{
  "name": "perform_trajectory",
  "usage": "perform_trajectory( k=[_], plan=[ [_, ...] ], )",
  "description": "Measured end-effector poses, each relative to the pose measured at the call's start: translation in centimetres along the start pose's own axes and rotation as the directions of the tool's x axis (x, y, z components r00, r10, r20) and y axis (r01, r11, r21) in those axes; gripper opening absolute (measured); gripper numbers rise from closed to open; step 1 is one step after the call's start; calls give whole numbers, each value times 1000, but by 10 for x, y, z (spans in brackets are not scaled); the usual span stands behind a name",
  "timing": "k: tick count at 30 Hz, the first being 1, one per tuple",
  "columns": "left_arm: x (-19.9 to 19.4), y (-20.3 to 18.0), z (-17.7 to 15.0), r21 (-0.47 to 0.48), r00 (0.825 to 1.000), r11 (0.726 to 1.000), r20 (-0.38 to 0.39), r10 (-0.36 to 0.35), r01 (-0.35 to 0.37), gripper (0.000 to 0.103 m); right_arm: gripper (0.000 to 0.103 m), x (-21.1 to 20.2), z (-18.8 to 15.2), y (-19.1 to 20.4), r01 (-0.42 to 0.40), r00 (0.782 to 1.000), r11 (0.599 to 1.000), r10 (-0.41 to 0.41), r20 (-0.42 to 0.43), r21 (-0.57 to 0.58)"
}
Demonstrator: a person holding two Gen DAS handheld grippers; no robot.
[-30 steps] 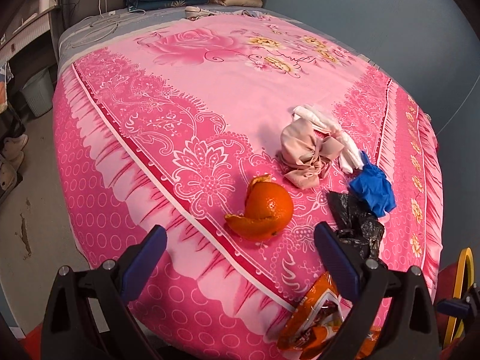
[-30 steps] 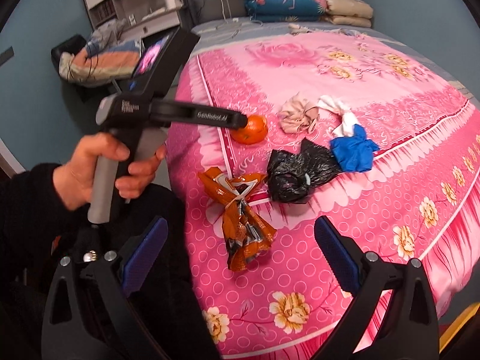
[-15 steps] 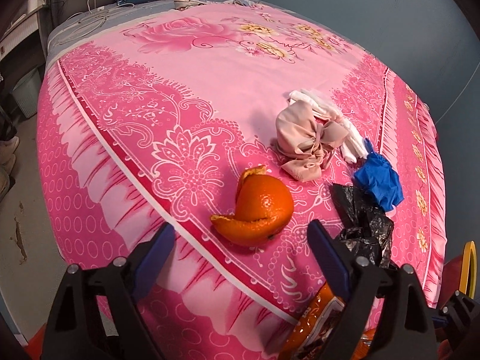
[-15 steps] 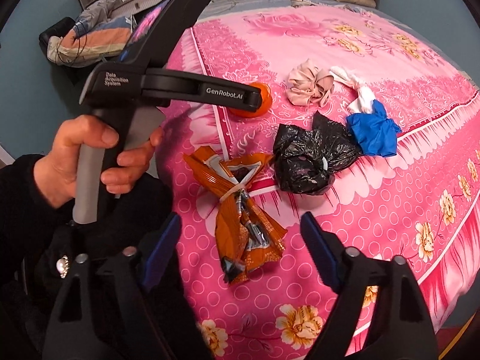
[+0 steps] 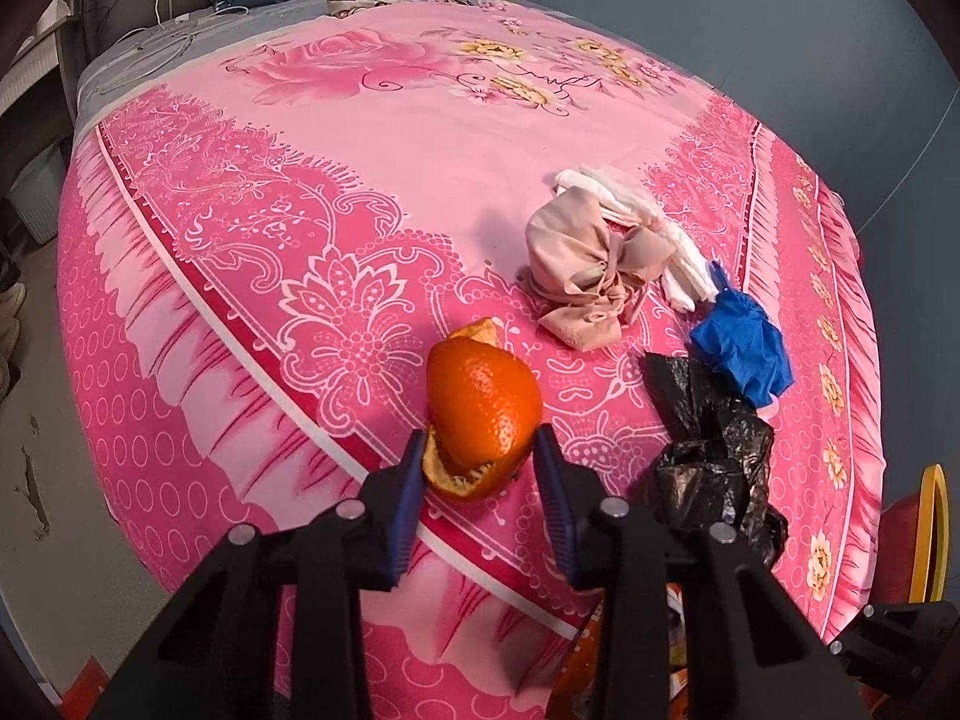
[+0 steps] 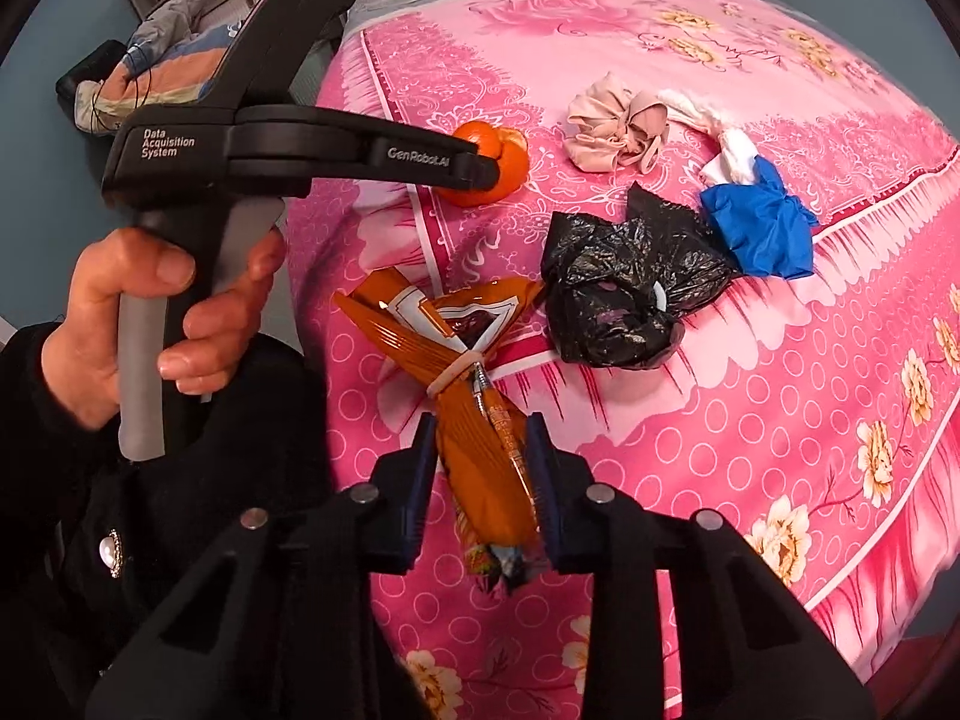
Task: Collect trash
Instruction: 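Grasp the orange peel with the left tool while the right tool grasps the orange wrapper, then carry the orange peel with the left tool while the right tool carries the wrapper to the bin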
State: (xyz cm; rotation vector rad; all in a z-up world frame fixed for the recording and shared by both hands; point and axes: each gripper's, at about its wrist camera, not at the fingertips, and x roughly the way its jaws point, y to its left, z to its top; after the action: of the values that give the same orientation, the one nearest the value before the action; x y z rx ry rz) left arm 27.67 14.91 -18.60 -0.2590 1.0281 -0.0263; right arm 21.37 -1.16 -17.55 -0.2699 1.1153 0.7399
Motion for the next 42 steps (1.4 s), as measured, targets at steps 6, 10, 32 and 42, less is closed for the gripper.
perform_trajectory(
  k=[6,10,32,42],
  plan=[
    [-10,3,-2,-31,999,999,0,-33,33,31,26,-13,0,-2,-14,999,1000,14,31,15],
    [-18,7,-3,-54,997,996,3,-71,71,31,26,-28,-3,-5,-14,999,1000,13,48,18],
    [-80,-10,-20,-24,992,996,94,-86,88,30,26,-130,-35,-33,50,973,991,-76,216,124],
    [-105,-28,-27,15,988,995,126,-95,94,30,26,-159,-50,-46,52,959,984,-97,268,169]
  ],
)
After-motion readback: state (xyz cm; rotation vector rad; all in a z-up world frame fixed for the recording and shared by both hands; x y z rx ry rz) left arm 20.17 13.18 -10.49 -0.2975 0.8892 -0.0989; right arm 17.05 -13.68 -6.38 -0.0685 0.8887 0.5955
